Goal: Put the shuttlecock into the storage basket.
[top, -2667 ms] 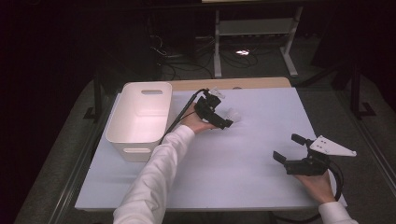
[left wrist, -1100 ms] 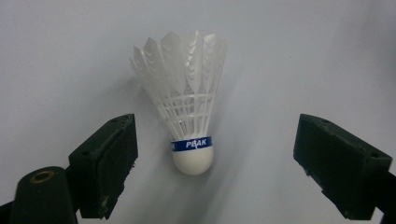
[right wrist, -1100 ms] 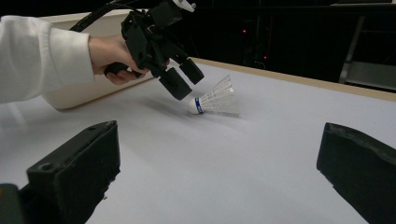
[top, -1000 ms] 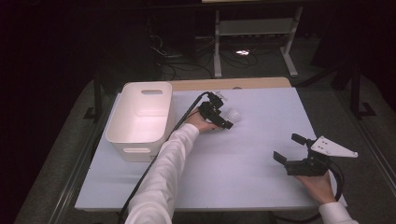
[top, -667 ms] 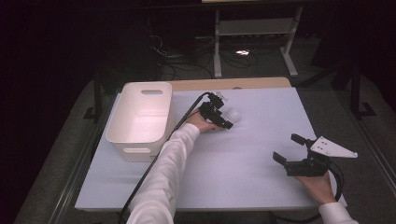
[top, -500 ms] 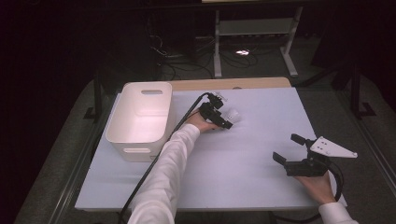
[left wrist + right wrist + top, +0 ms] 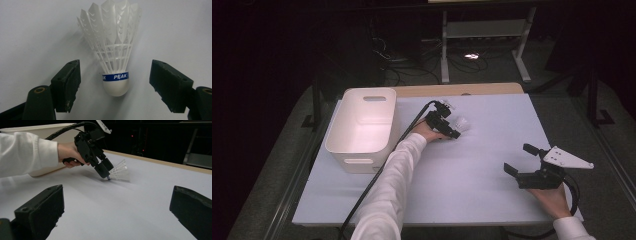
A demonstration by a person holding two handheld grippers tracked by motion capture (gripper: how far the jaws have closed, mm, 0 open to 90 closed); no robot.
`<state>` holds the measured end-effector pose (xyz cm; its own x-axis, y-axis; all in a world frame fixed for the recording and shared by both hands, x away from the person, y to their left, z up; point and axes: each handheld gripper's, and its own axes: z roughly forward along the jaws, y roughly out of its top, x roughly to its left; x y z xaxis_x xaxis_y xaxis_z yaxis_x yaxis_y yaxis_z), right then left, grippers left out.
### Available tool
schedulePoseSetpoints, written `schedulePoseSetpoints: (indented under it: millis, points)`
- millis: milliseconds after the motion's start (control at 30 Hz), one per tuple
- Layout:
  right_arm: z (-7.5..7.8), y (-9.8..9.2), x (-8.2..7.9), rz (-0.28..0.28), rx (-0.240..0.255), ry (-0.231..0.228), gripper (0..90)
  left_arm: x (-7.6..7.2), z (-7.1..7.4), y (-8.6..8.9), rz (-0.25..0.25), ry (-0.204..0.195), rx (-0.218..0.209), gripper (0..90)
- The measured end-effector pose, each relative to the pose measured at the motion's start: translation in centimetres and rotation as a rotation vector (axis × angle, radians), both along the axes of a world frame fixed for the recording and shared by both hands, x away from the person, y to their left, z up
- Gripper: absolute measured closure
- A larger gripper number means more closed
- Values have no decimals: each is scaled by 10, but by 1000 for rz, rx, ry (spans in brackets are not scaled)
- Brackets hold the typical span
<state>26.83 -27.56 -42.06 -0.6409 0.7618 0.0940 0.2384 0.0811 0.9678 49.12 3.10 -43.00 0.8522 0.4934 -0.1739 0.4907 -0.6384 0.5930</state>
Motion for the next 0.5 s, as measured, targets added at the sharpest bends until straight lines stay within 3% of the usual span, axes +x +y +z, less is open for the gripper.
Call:
schedulePoseSetpoints:
  millis: [500]
  points:
    - [0, -1, 0, -1, 4, 1, 0, 3, -6, -1, 15, 16, -8, 325]
